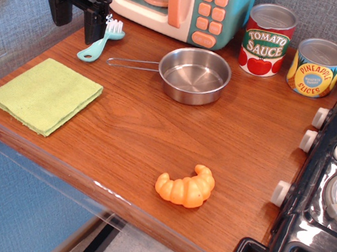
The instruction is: Place the croissant in the pot.
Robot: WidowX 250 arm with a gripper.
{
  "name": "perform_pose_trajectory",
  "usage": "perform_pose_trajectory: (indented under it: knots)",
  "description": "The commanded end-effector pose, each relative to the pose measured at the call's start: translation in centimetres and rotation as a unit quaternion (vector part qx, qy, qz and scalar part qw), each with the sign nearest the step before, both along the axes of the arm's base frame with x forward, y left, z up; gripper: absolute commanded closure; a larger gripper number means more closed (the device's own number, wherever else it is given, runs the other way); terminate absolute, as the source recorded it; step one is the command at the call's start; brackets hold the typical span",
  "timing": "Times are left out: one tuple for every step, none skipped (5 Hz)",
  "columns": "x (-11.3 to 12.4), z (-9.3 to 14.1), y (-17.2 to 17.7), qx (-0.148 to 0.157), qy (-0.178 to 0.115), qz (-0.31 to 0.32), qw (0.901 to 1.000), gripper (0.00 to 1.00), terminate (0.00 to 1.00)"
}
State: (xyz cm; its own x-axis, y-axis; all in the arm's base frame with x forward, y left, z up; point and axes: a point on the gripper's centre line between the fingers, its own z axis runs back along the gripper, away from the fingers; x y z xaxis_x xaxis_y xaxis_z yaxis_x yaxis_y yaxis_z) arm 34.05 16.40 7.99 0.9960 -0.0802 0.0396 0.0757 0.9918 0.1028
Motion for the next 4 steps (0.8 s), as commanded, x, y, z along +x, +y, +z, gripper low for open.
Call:
perform_pose_trajectory:
  knots:
    - [0.0, 0.0, 0.0, 0.0, 0.0, 0.0, 1.0, 0.0, 0.0]
    - [-1.4, 0.0, -2.8, 0.003, -0.006, -0.035, 0.9994, 0.0, 0.0]
    - [-3.8, 0.0, -6.6, 0.009, -0.016, -0.09, 0.9958, 0.0, 0.0]
    - [-8.1, 0.4, -11.3, 0.012, -0.037, -0.168, 0.9849, 0.0, 0.0]
